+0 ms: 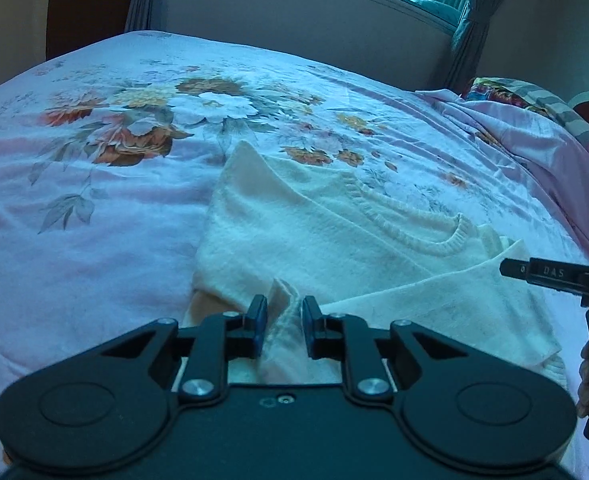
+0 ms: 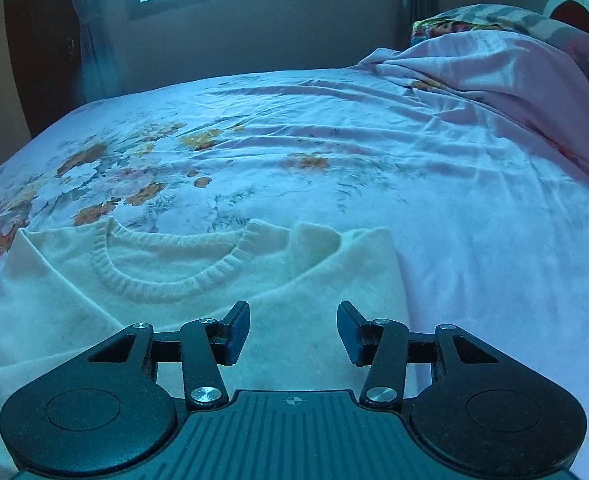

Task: Fold small clothes
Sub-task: 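Hold the cuff with the left tool and adjust the folded sleeve, then open the left tool and move both tools toward the sweater hem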

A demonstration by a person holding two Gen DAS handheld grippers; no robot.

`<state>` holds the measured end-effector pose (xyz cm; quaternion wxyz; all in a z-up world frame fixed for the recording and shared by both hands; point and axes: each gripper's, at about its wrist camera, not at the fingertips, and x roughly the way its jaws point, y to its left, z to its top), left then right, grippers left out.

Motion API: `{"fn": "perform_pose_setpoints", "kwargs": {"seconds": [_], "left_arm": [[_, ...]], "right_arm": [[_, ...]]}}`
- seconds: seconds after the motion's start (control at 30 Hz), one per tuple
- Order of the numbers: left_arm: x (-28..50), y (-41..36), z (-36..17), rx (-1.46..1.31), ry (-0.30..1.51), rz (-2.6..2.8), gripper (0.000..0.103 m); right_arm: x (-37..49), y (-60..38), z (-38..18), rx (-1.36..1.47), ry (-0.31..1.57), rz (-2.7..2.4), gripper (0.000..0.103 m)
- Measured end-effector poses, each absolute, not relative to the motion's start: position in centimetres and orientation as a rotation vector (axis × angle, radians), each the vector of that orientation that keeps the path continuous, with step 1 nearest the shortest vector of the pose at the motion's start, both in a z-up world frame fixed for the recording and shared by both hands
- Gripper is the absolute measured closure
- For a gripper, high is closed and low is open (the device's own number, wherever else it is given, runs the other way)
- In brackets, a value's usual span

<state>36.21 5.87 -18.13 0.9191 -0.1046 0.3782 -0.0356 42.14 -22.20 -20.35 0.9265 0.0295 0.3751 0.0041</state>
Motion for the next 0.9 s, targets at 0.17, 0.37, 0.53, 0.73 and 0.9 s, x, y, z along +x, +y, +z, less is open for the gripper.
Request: {"fn": "perform_pose_setpoints", "kwargs": {"seconds": [0.17, 0.37, 0.53, 0.73, 0.9], "left_arm": [[38.9, 5.8, -19.9, -0.222, 0.81, -0.044, 0.081], [34.7, 8.9, -19.6, -0.202, 0.805, -0.009, 0.079], [33.0, 9.6, -17.3, -0.232, 0.761, -0.011, 0.082], [33.9, 6.4, -18.9, -0.237, 0.838, -0.078, 0.078], [32.5, 5.9, -19.1, -0.177, 0.843, -0.061, 0.078]], "right_arm": [[46.0, -22.7, -23.9, -0.095, 0.825, -0.04, 0.055], [45.6, -25.2, -23.9, -0.043, 0.815, -0.088, 0.054], [41.6, -24.1, -20.5, 0.049, 0.749, -0.046, 0.054], [37.1, -23.0, -22.7, -0.022, 0.839, -0.039, 0.054], [34.8, -23.5, -20.0, 0.07, 0.799, -0.046, 0.052]]}}
